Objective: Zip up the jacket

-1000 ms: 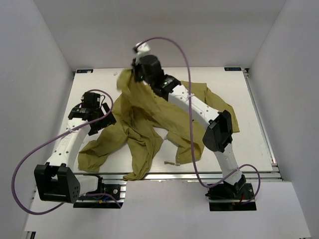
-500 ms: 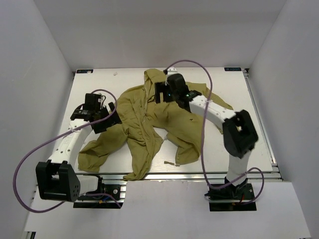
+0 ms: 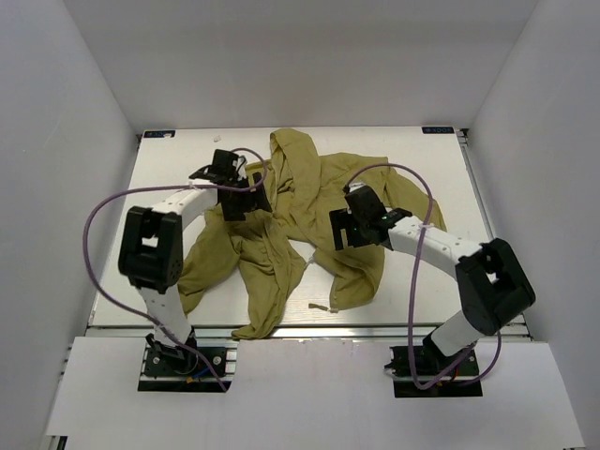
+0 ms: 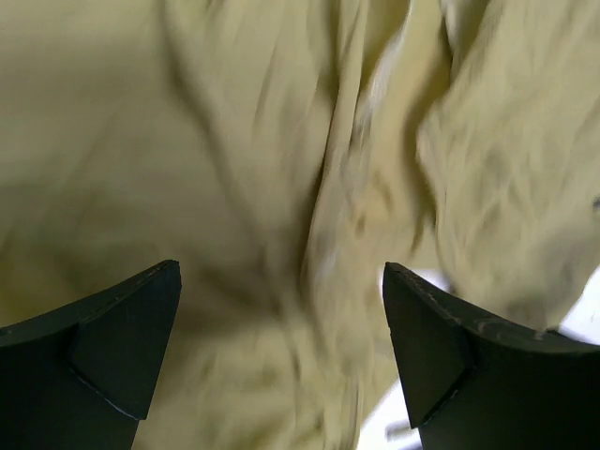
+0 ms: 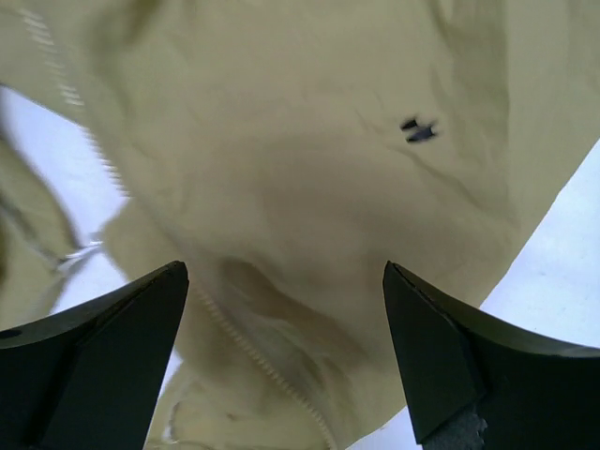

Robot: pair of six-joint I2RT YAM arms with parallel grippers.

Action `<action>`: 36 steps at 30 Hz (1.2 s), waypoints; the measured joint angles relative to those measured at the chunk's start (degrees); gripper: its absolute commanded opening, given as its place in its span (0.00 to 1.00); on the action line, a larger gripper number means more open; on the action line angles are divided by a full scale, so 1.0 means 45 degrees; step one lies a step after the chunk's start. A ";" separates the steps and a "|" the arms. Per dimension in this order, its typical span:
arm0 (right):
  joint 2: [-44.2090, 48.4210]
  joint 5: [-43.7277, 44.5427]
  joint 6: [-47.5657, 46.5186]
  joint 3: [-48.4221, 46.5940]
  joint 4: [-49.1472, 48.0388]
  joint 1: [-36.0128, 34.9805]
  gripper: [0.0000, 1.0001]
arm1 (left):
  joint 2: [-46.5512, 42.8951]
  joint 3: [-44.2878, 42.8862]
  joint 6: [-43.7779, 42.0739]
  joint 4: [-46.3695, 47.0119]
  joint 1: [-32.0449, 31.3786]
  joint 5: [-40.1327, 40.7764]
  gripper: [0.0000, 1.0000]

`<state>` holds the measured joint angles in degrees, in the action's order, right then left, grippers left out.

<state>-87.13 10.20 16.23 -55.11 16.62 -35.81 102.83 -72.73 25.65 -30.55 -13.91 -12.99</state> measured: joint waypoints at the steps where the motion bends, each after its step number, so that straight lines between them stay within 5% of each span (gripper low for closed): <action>1: -0.0262 0.0039 0.0034 0.0019 0.0151 0.0117 0.89 | 0.0554 -0.0311 0.0000 0.0277 -0.0019 -0.0146 0.98; 11: -0.4318 -0.0393 0.0136 -0.2759 0.0204 0.2021 0.89 | 0.5722 -0.5945 0.0024 0.0976 -0.0049 -0.0976 0.98; 21: -0.8480 -0.1311 -0.0374 -0.8791 0.0053 0.3793 0.89 | 1.0656 -1.3614 0.0510 0.1457 -0.0102 -0.0738 0.98; 27: -0.8189 -0.1690 -0.1185 -1.0180 0.0889 0.4303 0.89 | 1.0642 -1.3566 0.1127 0.2157 -0.0024 -0.0913 0.98; 31: -0.4687 -0.2259 -0.1103 -0.7159 0.0797 0.4095 0.89 | 0.9185 -1.2182 0.1088 0.2016 0.0005 -0.1277 0.98; 36: 0.0306 -0.2540 -0.0486 -0.2390 0.0457 0.3852 0.89 | 0.4357 -0.8218 0.0787 0.1209 0.0029 -0.0937 0.98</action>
<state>-85.76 -1.23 14.04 -65.87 18.68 -18.48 122.43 -109.71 29.19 -25.10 -13.78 -17.21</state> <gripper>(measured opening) 0.895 0.978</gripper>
